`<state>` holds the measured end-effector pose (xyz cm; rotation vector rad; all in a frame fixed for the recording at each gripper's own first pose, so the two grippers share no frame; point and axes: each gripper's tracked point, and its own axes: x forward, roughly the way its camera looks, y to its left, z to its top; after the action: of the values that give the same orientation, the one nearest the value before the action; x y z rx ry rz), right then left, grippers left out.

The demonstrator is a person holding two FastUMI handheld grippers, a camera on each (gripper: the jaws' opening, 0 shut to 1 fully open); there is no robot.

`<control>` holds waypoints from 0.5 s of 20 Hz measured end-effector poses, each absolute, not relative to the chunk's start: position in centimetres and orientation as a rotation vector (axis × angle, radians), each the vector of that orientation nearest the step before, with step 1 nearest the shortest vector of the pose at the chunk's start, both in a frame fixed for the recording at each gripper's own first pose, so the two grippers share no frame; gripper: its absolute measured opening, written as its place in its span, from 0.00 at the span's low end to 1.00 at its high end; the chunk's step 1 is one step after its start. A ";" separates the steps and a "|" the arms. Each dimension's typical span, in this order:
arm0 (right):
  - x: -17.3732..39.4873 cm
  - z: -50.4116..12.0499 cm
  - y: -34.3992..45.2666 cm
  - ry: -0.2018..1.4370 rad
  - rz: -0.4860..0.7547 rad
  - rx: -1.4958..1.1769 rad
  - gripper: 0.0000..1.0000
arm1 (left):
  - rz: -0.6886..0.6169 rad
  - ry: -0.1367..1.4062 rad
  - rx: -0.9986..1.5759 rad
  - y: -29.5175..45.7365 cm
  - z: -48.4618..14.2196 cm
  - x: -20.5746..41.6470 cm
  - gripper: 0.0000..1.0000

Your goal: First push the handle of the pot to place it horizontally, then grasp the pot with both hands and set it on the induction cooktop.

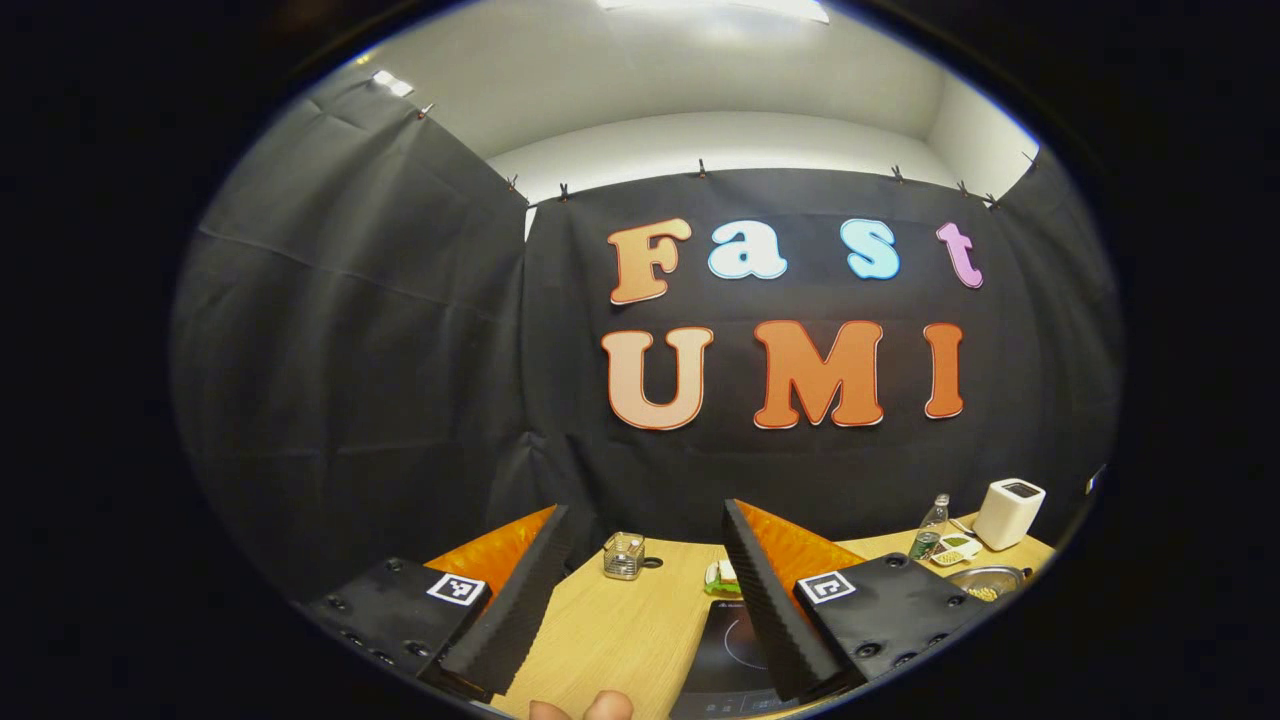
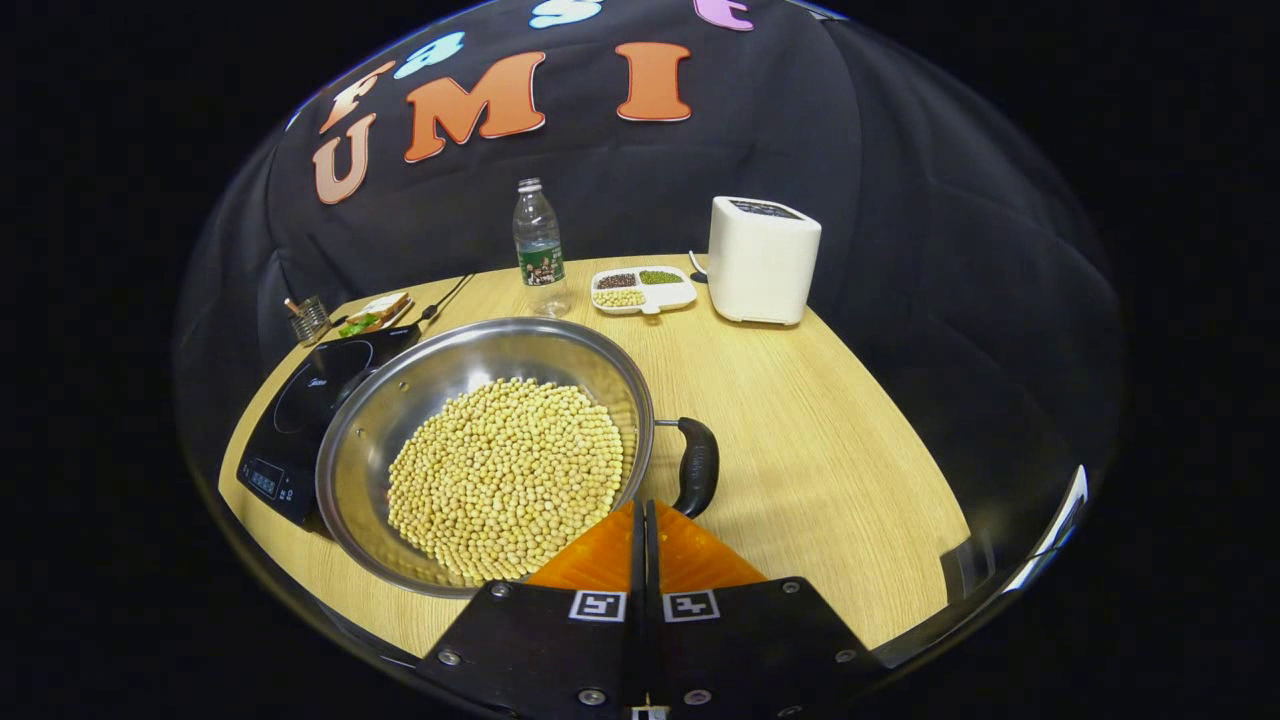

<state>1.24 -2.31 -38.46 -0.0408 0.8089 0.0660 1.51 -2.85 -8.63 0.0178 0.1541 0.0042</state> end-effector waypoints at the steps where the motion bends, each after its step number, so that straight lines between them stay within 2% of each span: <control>1: 1.4 -38.5 -2.4 0.808 0.068 -0.043 0.00 | -0.002 0.159 0.013 -3.2 -8.9 1.6 0.99; 10: 3.3 -38.8 -3.2 0.802 0.066 -0.069 0.00 | -0.006 0.208 0.011 -4.6 -11.9 1.6 0.98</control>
<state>3.34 -3.23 -38.83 -0.0692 0.8017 0.0658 1.60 -4.64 -11.87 0.0114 0.2079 -0.0059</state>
